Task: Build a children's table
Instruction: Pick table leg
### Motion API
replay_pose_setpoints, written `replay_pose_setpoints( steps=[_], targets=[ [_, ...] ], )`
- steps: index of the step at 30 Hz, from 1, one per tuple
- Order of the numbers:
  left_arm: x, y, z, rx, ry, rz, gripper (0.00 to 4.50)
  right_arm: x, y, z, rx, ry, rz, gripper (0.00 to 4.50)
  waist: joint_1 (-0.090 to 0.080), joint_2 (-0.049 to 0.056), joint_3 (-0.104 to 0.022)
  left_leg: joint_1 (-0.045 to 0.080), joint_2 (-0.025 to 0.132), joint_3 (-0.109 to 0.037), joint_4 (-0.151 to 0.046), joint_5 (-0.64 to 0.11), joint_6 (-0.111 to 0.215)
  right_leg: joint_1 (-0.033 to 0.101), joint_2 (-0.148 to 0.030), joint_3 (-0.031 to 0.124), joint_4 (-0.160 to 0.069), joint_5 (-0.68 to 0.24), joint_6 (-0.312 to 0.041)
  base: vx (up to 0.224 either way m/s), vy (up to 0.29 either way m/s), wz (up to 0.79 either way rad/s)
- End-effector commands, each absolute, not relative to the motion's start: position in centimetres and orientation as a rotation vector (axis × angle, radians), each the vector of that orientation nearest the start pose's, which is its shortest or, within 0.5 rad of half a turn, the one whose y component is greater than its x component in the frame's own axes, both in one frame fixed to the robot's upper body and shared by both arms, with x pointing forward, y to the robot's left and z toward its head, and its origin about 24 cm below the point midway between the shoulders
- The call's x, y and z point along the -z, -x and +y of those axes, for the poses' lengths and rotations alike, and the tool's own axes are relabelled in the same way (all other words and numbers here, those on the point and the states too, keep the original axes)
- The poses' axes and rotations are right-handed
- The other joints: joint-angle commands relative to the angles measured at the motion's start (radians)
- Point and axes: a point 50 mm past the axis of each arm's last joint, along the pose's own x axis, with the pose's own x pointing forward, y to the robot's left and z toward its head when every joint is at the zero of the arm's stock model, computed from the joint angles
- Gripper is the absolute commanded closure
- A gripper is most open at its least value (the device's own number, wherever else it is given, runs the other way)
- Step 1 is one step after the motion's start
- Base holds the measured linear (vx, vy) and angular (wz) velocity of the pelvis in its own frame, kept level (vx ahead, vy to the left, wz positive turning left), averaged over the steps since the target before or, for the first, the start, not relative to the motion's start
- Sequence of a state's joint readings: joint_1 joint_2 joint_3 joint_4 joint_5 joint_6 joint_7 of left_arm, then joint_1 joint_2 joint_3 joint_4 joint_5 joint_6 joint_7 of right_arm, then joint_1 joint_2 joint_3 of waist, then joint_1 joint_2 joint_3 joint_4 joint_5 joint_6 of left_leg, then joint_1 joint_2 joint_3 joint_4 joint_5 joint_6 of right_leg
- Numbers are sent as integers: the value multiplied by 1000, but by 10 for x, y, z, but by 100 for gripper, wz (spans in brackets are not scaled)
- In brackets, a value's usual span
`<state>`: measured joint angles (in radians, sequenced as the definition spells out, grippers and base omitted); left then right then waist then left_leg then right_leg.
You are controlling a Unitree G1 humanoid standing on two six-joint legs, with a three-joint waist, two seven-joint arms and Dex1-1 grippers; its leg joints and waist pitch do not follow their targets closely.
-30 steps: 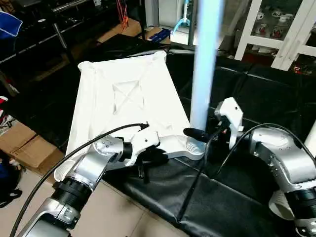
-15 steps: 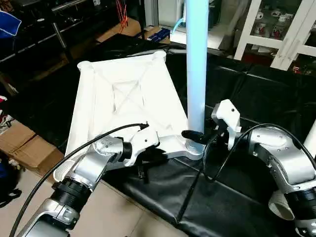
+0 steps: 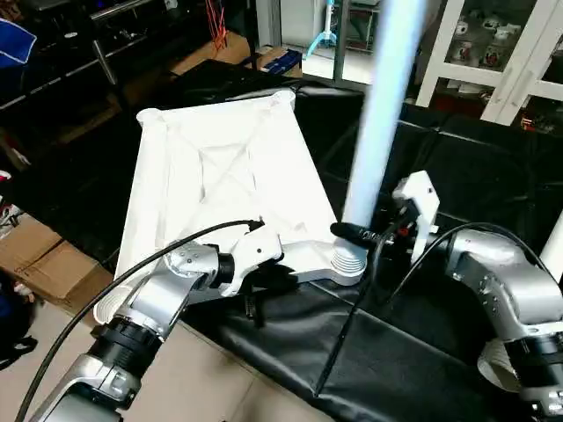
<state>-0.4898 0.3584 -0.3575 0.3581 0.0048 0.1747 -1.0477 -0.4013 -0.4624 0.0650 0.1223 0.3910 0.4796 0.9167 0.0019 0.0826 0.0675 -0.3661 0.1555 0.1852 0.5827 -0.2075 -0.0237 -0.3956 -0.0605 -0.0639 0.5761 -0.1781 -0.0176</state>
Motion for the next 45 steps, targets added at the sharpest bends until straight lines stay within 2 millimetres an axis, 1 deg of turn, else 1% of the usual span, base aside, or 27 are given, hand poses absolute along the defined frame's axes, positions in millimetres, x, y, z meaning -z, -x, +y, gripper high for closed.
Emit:
replay_pose_setpoints(
  steps=[1, 3, 6, 12, 14, 16, 17, 18, 20, 21, 22, 23, 25, 26, 28, 29, 30, 31, 32, 33, 34, 35, 37, 38, 39, 42, 45],
  targets=[
    [-42, -295, 116, 1277, -428, 421, 450, -53, -286, -176, -953, -48, 514, 266, 3, -15, -36, 5, 83, -36, -78, -199, 74, 39, -97, 59, -74, -262, -227, 0, 0, 0],
    [-42, -295, 116, 1278, -428, 421, 450, -48, -283, -179, -938, -49, 547, 266, 4, -14, -36, 4, 82, -36, -77, -193, 79, 40, -97, 58, -74, -258, -228, 0, 0, 0],
    [-42, -295, 115, 1278, -429, 420, 450, -42, -279, -187, -903, -51, 588, 266, 5, -12, -35, 7, 83, -36, -79, -205, 74, 40, -97, 58, -76, -282, -224, 0, 0, 0],
    [-42, -295, 115, 1276, -428, 416, 450, -41, -277, -194, -849, -28, 544, 266, 7, -16, -32, 9, 84, -36, -83, -231, 60, 40, -100, 60, -82, -329, -212, 0, 0, 0],
    [-41, -294, 114, 1275, -426, 414, 450, -42, -274, -193, -858, 31, 492, 266, 10, -17, -31, 14, 84, -35, -83, -242, 53, 39, -102, 61, -86, -352, -202, 0, 0, 0],
    [-40, -293, 113, 1276, -425, 415, 450, -42, -272, -192, -861, 44, 469, 266, 9, -20, -32, 12, 84, -36, -84, -222, 60, 43, -101, 61, -83, -331, -204, 0, 0, 0],
    [-38, -292, 112, 1277, -423, 416, 450, -41, -271, -190, -858, 55, 449, 266, 9, -24, -32, 12, 84, -35, -85, -216, 66, 42, -99, 61, -83, -325, -206, 0, 0, 0],
    [-38, -292, 112, 1277, -422, 416, 450, -41, -271, -190, -858, 55, 447, 266, 10, -21, -33, 13, 83, -35, -84, -213, 67, 42, -100, 61, -82, -324, -208, 0, 0, 0],
    [-38, -291, 111, 1280, -417, 415, 450, -40, -268, -188, -854, 64, 431, 266, 11, -26, -32, 12, 84, -35, -85, -206, 72, 42, -100, 62, -82, -327, -205, 0, 0, 0],
    [-39, -290, 111, 1280, -413, 413, 450, -38, -263, -184, -877, 96, 428, 266, 10, -28, -32, 11, 84, -35, -86, -206, 73, 43, -99, 61, -82, -333, -201, 0, 0, 0],
    [-39, -290, 111, 1280, -413, 413, 450, -38, -263, -184, -877, 96, 428, 266, 9, -27, -30, 11, 85, -36, -87, -216, 71, 42, -100, 61, -84, -347, -197, 0, 0, 0],
    [-40, -290, 111, 1280, -411, 411, 450, -36, -257, -181, -915, 123, 427, 266, 8, -27, -29, 11, 85, -36, -88, -224, 70, 41, -100, 61, -85, -360, -193, 0, 0, 0],
    [-40, -289, 111, 1279, -408, 409, 450, -34, -252, -178, -942, 134, 422, 266, 7, -27, -33, 13, 86, -37, -88, -236, 63, 41, -101, 61, -86, -378, -186, 0, 0, 0],
    [-40, -289, 111, 1279, -407, 409, 450, -33, -251, -177, -948, 138, 420, 266, 6, -28, -32, 14, 85, -38, -90, -250, 59, 39, -100, 62, -88, -391, -182, 0, 0, 0],
    [-38, -290, 112, 1274, -413, 413, 450, -28, -248, -176, -951, 164, 419, 266, 6, -34, -37, 13, 85, -37, -88, -235, 63, 42, -100, 63, -86, -364, -188, 0, 0, 0],
    [-38, -290, 112, 1274, -414, 414, 450, -28, -248, -175, -950, 166, 419, 266, 6, -30, -37, 12, 85, -37, -88, -228, 67, 41, -100, 62, -84, -349, -193, 0, 0, 0],
    [-38, -290, 112, 1272, -416, 413, 450, -24, -247, -174, -958, 201, 424, 266, 5, -34, -37, 12, 85, -36, -87, -226, 69, 42, -100, 62, -84, -346, -194, 0, 0, 0],
    [-38, -290, 112, 1272, -416, 413, 450, -24, -247, -174, -958, 201, 424, 266, 6, -32, -37, 11, 84, -36, -87, -220, 71, 42, -100, 62, -84, -340, -195, 0, 0, 0],
    [-38, -290, 112, 1270, -417, 413, 450, -21, -246, -172, -971, 235, 434, 266, 5, -34, -38, 11, 84, -35, -86, -219, 72, 42, -100, 62, -84, -338, -195, 0, 0, 0],
    [-38, -290, 112, 1270, -417, 413, 450, -21, -246, -172, -972, 236, 435, 266, 6, -33, -38, 11, 84, -35, -87, -220, 72, 42, -99, 62, -83, -339, -194, 0, 0, 0],
    [-39, -290, 111, 1270, -415, 411, 450, -20, -245, -171, -981, 230, 448, 266, 4, -36, -36, 12, 84, -36, -89, -236, 71, 41, -98, 62, -86, -360, -189, 0, 0, 0],
    [-39, -289, 111, 1270, -414, 411, 450, -20, -245, -171, -984, 223, 454, 266, 3, -35, -36, 13, 85, -37, -90, -245, 70, 40, -98, 62, -87, -369, -186, 0, 0, 0],
    [-38, -288, 110, 1270, -411, 410, 450, -17, -246, -170, -999, 204, 489, 266, 1, -41, -37, 14, 86, -38, -91, -266, 61, 40, -98, 63, -88, -387, -181, 0, 0, 0],
    [-38, -288, 110, 1270, -410, 411, 450, -16, -245, -171, -1005, 205, 502, 266, 1, -41, -37, 14, 86, -39, -92, -272, 59, 39, -98, 63, -88, -386, -182, 0, 0, 0],
    [-38, -288, 110, 1270, -410, 411, 450, -15, -245, -172, -1007, 206, 508, 266, 1, -41, -38, 15, 87, -39, -92, -274, 58, 38, -98, 63, -88, -382, -183, 0, 0, 0],
    [-39, -287, 109, 1271, -407, 408, 450, -12, -247, -175, -994, 168, 528, 266, 0, -45, -39, 13, 86, -38, -91, -268, 60, 40, -99, 64, -86, -368, -188, 0, 0, 0],
    [-39, -287, 110, 1265, -405, 406, 450, -8, -249, -179, -932, 71, 529, 266, -1, -49, -37, 13, 85, -38, -91, -273, 64, 38, -99, 64, -89, -385, -188, 0, 0, 0]
  ],
)
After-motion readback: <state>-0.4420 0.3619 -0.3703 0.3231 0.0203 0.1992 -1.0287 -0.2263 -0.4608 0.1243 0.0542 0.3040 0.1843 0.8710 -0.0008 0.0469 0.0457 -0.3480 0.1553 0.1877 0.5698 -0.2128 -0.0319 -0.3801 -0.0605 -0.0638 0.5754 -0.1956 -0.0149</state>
